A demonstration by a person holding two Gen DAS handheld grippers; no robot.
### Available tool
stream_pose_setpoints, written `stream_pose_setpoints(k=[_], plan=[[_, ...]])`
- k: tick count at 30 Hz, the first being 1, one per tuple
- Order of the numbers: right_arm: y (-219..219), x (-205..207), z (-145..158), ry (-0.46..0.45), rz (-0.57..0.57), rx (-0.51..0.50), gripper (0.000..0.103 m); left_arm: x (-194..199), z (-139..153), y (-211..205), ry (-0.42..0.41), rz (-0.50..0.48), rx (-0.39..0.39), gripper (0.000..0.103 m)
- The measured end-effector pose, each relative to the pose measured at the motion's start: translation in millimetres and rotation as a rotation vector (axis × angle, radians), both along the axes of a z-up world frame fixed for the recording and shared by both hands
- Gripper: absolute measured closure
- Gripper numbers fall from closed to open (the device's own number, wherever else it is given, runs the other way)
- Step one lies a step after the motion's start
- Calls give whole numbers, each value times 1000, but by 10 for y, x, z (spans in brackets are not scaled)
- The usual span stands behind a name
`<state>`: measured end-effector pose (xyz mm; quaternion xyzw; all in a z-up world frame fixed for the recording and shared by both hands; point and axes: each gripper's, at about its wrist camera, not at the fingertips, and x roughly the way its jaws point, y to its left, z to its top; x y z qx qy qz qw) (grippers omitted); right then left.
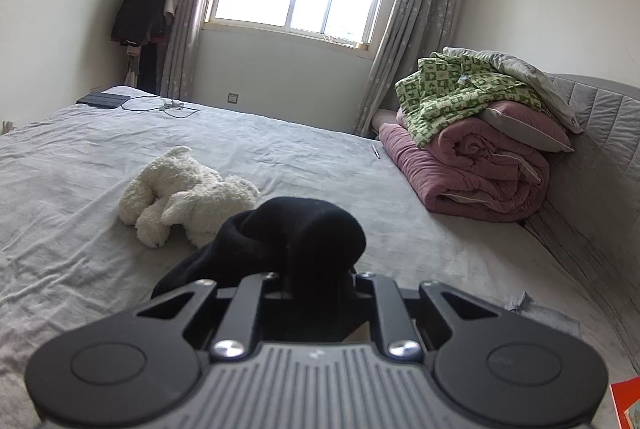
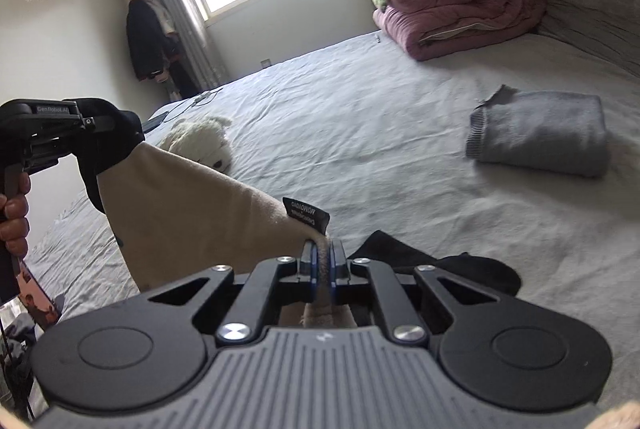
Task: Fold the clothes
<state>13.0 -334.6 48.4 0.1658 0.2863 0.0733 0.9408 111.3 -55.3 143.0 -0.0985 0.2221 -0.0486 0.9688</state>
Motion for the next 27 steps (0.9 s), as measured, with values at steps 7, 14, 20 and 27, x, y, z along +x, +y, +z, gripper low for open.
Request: stream_pose_setpoints(k=[7, 14, 20, 27], plan=[[-252, -47, 3, -12, -115, -37, 96, 299, -96, -466, 19, -67, 19, 88], [-446, -32, -68, 14, -175, -43, 96, 630, -367, -793, 48, -117, 41, 87], [-478, 13, -112, 31, -175, -42, 96, 850, -602, -892, 92, -119, 71, 84], [-445, 49, -135, 44, -173, -53, 96, 878, -706, -882, 145, -153, 64, 68]])
